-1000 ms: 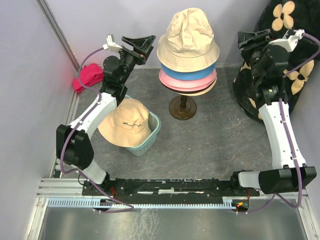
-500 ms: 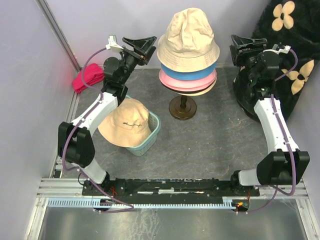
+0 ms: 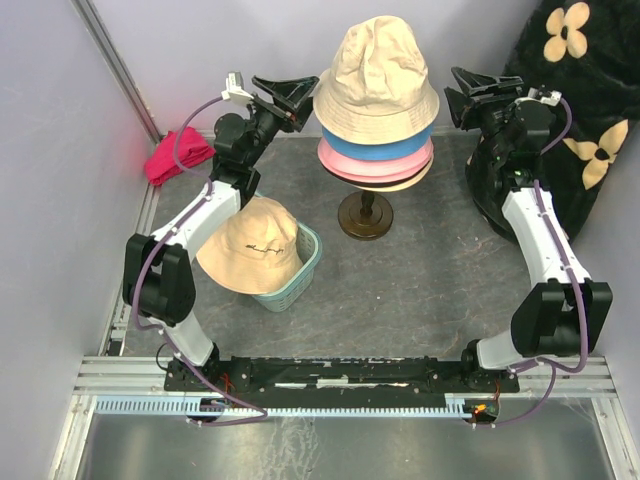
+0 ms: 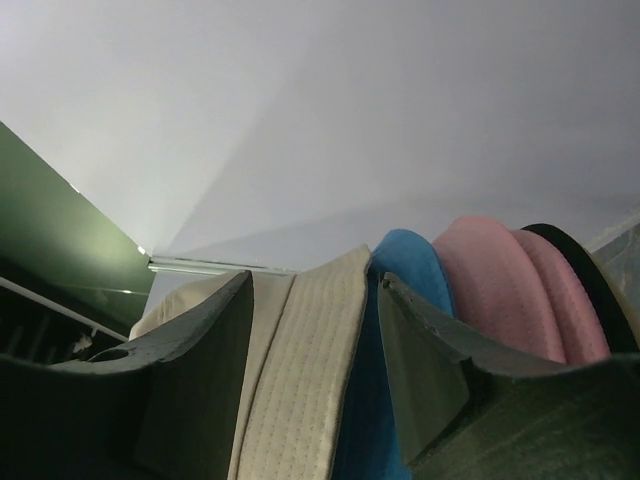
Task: Stack the hats
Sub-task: Stack the hat on the hat.
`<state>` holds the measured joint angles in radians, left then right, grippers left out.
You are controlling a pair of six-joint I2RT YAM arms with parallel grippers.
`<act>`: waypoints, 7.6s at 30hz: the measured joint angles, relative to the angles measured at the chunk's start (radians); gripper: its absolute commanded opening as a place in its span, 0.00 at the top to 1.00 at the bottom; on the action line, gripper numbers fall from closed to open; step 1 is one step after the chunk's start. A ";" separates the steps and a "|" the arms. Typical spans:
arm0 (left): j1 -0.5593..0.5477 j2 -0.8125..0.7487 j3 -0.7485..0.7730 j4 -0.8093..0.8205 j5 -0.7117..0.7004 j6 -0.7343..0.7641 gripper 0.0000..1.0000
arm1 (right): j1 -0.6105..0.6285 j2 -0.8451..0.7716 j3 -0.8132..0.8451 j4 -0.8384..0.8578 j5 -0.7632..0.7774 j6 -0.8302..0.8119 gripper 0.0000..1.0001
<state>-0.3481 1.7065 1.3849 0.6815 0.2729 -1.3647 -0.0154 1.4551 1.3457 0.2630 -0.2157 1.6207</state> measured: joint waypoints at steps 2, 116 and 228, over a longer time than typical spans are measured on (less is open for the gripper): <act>0.000 0.002 0.008 0.007 0.001 -0.005 0.13 | 0.000 0.016 0.000 0.012 -0.018 0.018 0.40; -0.059 0.018 -0.148 0.210 -0.031 -0.188 0.92 | 0.072 0.112 -0.140 0.238 -0.069 0.153 0.60; -0.103 -0.074 -0.181 -0.007 -0.139 -0.209 0.97 | 0.145 -0.245 -0.420 0.161 -0.018 0.051 0.99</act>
<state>-0.4511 1.6325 1.2037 0.6743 0.1337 -1.5738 0.1299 1.2102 0.9260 0.4240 -0.2340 1.6718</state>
